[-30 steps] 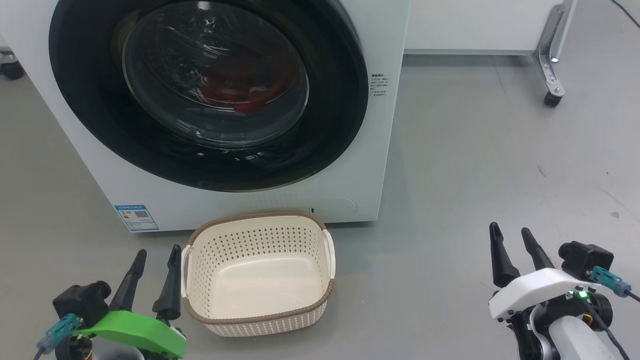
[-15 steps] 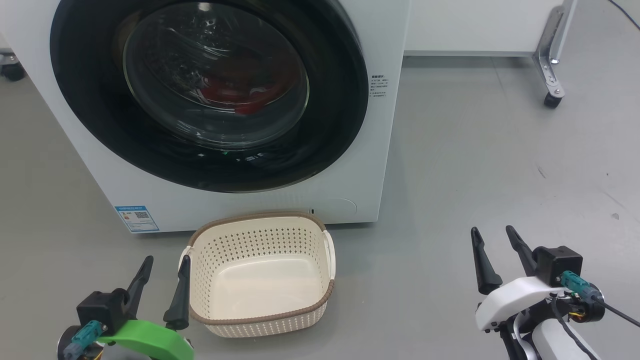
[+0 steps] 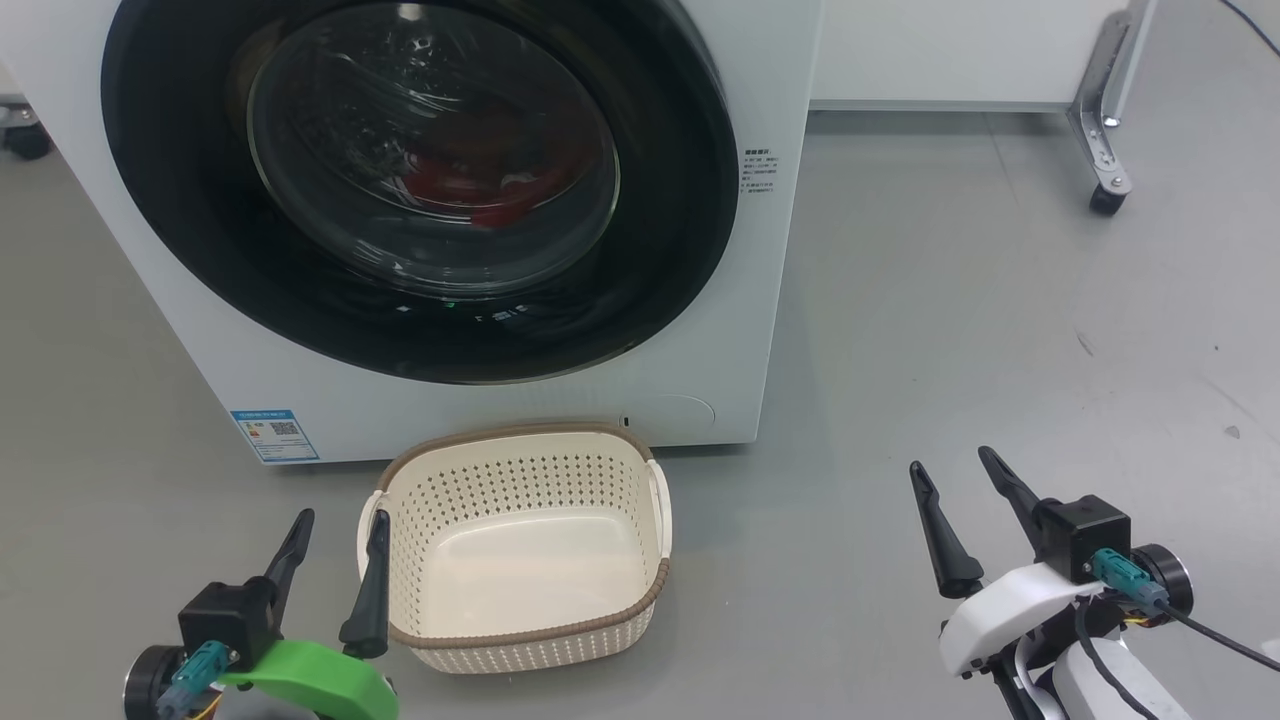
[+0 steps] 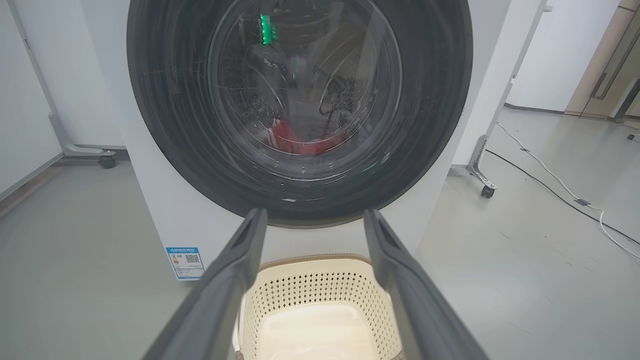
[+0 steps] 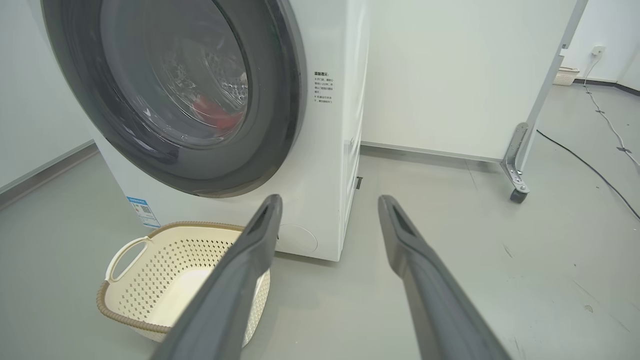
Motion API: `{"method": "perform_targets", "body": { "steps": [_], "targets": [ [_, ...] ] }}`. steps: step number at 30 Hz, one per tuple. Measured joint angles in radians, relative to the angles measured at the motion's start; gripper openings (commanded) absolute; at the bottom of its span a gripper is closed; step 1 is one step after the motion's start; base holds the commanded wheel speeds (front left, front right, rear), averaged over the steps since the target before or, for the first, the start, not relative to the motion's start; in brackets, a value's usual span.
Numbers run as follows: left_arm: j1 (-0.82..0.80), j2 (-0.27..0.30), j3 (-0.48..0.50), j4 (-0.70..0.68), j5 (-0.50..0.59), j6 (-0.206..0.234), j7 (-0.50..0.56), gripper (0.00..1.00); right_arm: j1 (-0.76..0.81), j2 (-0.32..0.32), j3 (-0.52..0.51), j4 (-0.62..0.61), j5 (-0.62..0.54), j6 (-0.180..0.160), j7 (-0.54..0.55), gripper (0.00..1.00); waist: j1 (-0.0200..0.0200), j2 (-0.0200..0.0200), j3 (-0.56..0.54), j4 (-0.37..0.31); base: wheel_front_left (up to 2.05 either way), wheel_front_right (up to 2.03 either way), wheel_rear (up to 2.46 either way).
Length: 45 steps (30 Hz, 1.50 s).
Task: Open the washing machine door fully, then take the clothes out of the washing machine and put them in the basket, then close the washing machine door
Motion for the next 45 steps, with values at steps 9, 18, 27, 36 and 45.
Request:
{"method": "perform_targets", "body": {
  "steps": [9, 18, 27, 36, 45],
  "targets": [
    [-0.003, -0.003, 0.015, 0.026, 0.000, 0.009, 0.000, 1.00, 0.000, 0.016, -0.036, 0.002, 0.000, -0.016, 0.000, 1.00, 0.0000, 0.0000, 0.004, 0.000, 0.00, 0.00, 0.00],
    [-0.005, -0.004, 0.018, 0.043, 0.000, 0.009, 0.000, 1.00, 0.001, 0.029, -0.049, 0.002, 0.000, -0.017, 0.000, 1.00, 0.0000, 0.0000, 0.005, -0.001, 0.00, 0.00, 0.00],
    [-0.022, -0.006, 0.018, 0.052, 0.000, 0.009, 0.000, 1.00, 0.001, 0.033, -0.057, 0.002, -0.018, -0.008, 0.000, 1.00, 0.0000, 0.0000, 0.006, -0.002, 0.00, 0.00, 0.00],
    [-0.024, -0.009, 0.021, 0.059, 0.000, 0.009, 0.000, 1.00, 0.001, 0.037, -0.073, 0.002, -0.019, 0.002, 0.000, 0.00, 0.0000, 0.0000, 0.008, 0.001, 0.00, 0.00, 0.00],
    [-0.025, -0.010, 0.024, 0.061, 0.007, 0.009, 0.000, 1.00, 0.001, 0.070, -0.104, 0.000, 0.027, 0.042, 0.000, 0.00, 0.0000, 0.0000, 0.013, 0.006, 0.00, 0.00, 0.00]
  ]
}}
